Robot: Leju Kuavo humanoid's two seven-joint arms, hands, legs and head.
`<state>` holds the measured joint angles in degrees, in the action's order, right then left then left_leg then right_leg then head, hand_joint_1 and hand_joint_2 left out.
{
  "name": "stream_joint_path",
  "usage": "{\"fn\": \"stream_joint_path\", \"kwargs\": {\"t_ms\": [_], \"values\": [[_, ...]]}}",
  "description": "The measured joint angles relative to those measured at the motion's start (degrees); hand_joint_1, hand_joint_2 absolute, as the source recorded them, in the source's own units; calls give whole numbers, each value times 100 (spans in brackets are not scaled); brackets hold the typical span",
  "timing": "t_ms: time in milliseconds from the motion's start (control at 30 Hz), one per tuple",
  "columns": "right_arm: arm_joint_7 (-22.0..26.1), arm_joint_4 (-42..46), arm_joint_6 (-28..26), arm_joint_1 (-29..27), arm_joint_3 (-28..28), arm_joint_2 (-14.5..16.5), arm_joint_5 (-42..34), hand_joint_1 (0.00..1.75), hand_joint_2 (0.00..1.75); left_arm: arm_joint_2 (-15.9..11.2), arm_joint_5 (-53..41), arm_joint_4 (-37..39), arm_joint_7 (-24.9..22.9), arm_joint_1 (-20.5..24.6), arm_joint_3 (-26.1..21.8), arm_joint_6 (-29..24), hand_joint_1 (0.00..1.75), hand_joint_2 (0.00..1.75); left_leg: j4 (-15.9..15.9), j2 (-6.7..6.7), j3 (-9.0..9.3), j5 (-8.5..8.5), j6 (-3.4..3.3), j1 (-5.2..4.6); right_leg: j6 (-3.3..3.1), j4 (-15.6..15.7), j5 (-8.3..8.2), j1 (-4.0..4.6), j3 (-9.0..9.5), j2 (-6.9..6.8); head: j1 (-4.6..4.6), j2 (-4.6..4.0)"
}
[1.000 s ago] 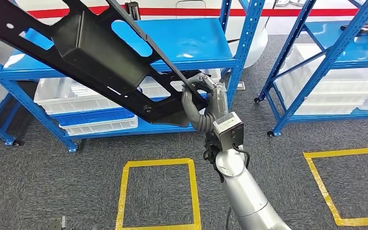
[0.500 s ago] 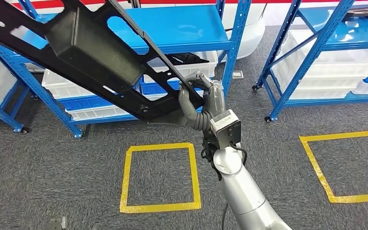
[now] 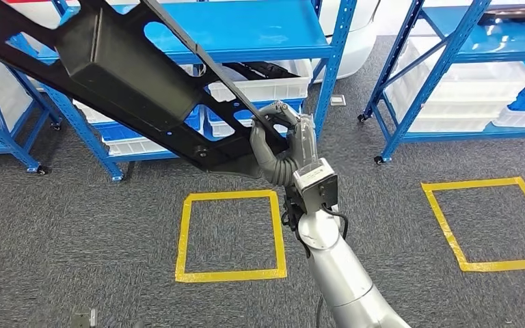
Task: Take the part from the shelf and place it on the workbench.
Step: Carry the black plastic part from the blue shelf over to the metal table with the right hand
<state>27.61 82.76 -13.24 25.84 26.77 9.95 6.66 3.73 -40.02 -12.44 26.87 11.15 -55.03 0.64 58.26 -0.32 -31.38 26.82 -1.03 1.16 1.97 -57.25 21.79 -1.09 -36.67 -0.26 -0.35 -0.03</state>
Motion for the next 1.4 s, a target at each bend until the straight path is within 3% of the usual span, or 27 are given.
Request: {"fn": "stream_joint_path", "kwargs": {"t_ms": [67, 133, 167, 233, 267, 300, 367, 400, 467, 500, 567, 633, 667, 700, 733, 800, 867, 900, 967, 1033, 1100, 1167, 1200, 1233, 1267, 1333, 1400], "values": [[0, 1, -43, -12, -2, -15, 4, 175, 175, 15, -43, 0, -20, 26, 5, -14, 0, 175, -43, 31, -148, -169, -121, -7, -58, -383, 382, 7, -199, 5, 21, 0], [0, 1, -68, -32, -8, -40, 2, 175, 175, 25, -76, 0, -35, 49, 9, -32, 0, 175, -40, 42, -360, -335, -178, -43, -130, -1172, 916, 1, -457, 8, 39, 0], [0, 1, -81, -49, -13, -57, 1, 175, 175, 29, -90, 0, -38, 54, 12, -41, 0, 175, -37, 45, -471, -419, -185, -62, -118, -1538, 1050, 2, -520, 9, 42, -1], [0, 1, -114, -86, -22, -95, -3, 175, 175, 46, -123, 0, -43, 59, 34, -61, 0, 175, -32, 49, -688, -586, -185, -101, -34, -1787, 955, 14, -387, 10, 45, 0], [0, 1, -132, -102, -26, -111, -3, 175, 175, 57, -144, 0, -45, 61, 54, -69, 0, 175, -31, 49, -788, -667, -181, -120, -10, -1618, 823, 31, -176, 10, 47, 0], [0, 7, -146, -113, -28, -123, -4, 175, 175, 69, -158, 0, -46, 62, 76, -77, 0, 175, -28, 49, -873, -747, -173, -132, -33, -1256, 753, 58, 141, 9, 49, 1], [4, 44, -171, -129, -28, -130, -2, 175, 175, 93, -176, -1, -38, 65, 109, -86, 0, 175, -45, 47, -984, -891, -131, -158, -160, -329, 870, 122, 784, -1, 36, 0], [8, 66, -182, -138, -29, -131, -1, 175, 175, 101, -180, -1, -22, 66, 119, -88, 0, 175, -73, 54, -1003, -961, -98, -150, -222, 6, 952, 145, 965, -2, 27, 0], [17, 91, -210, -175, -34, -143, 2, 175, 175, 106, -188, 0, 41, 62, 137, -90, 0, 175, -182, 64, -1008, -1100, -8, -113, -299, 216, 912, 139, 974, 3, 10, -1], [23, 95, -228, -198, -38, -148, 16, 175, 175, 104, -192, 0, 73, 56, 146, -89, 0, 175, -192, 61, -1027, -1090, 36, -90, -345, 254, 840, 113, 967, 1, 16, -1], [44, 103, -277, -254, -40, -149, 77, 175, 175, 104, -197, 0, 113, 32, 156, -88, 0, 175, 73, 43, -1132, -741, 120, -56, -431, 288, 689, 47, 939, -22, 5, -1], [71, 109, -330, -314, -39, -145, 149, 175, 175, 105, -196, 0, 126, 17, 163, -95, 0, 175, 835, 33, -1338, -169, 209, -13, -456, 285, 591, 37, 863, -60, -9, -1], [79, 111, -346, -348, -39, -146, 175, 175, 175, 104, -193, 0, 128, 13, 166, -100, 0, 175, 1224, 32, -1426, -2, 250, 10, -443, 281, 557, 37, 820, -82, -9, -1], [84, 114, -357, -383, -39, -147, 200, 175, 175, 104, -189, 0, 128, 10, 167, -105, 0, 175, 1472, 35, -1445, 49, 286, 34, -428, 274, 529, 33, 780, -115, -11, -1], [85, 122, -363, -419, -39, -148, 222, 175, 175, 104, -182, 0, 128, 6, 168, -108, 0, 175, 1476, 46, -1346, -1, 313, 56, -410, 263, 512, 26, 747, -149, -10, -1], [85, 151, -369, -470, -39, -146, 255, 175, 175, 102, -163, 0, 134, 1, 168, -108, 0, 175, 852, 146, -826, -200, 349, 94, -381, 215, 502, 10, 698, -220, -12, -1], [85, 184, -372, -484, -36, -139, 275, 175, 175, 97, -135, 0, 146, 3, 167, -108, 0, 175, 176, 291, -355, -287, 305, 59, -337, 165, 505, 37, 658, -280, -4, -1], [86, 194, -372, -487, -27, -136, 281, 175, 175, 92, -120, 0, 157, -1, 167, -108, 0, 175, 20, 332, -267, -285, 258, 30, -304, 151, 504, 59, 647, -309, 3, -1], [89, 199, -368, -492, -9, -130, 281, 175, 175, 82, -89, 0, 183, -12, 166, -110, 0, 175, -24, 278, -300, -309, 143, -14, -236, 152, 488, 87, 636, -377, 29, -1], [93, 201, -362, -490, 0, -132, 275, 175, 175, 82, -68, 0, 204, -18, 166, -119, 0, 175, -106, 198, -314, -366, 34, -1, -193, 38, 581, 85, 552, -310, 30, -1], [97, 202, -357, -488, 6, -141, 270, 175, 175, 87, -64, 0, 221, -19, 166, -125, 0, 175, -167, 111, -341, -436, -67, 15, -227, -510, 876, 63, 285, -120, 43, -1], [98, 201, -357, -500, 11, -163, 263, 175, 175, 87, -63, 0, 228, -23, 165, -126, 0, 175, -172, 3, -404, -481, -106, 3, -257, -1363, 1207, 45, -103, -19, 55, -1], [98, 201, -357, -509, 15, -177, 260, 175, 175, 87, -63, 0, 229, -30, 164, -126, 0, 175, -170, -58, -429, -501, -107, -1, -241, -1637, 1283, 41, -230, -6, 57, -1], [98, 200, -357, -516, 20, -187, 259, 175, 175, 88, -62, 0, 229, -36, 164, -126, 0, 175, -169, -123, -447, -519, -98, -3, -205, -1666, 1259, 37, -237, 1, 57, -1], [98, 200, -357, -518, 26, -193, 258, 175, 175, 90, -62, 0, 228, -42, 163, -126, 0, 175, -167, -191, -457, -536, -82, -4, -157, -1416, 1133, 32, -107, 15, 59, -1], [98, 200, -357, -512, 39, -195, 258, 175, 175, 93, -61, 0, 230, -44, 163, -125, 0, 175, -148, -324, -482, -567, -35, -13, -84, -535, 801, 1, 331, 172, 66, -1], [99, 199, -351, -508, 64, -186, 257, 175, 175, 84, -30, -1, 241, -51, 161, -126, 0, 175, -121, -423, -541, -601, 25, -34, -98, 2, 616, -21, 577, 316, 65, -1]]}}
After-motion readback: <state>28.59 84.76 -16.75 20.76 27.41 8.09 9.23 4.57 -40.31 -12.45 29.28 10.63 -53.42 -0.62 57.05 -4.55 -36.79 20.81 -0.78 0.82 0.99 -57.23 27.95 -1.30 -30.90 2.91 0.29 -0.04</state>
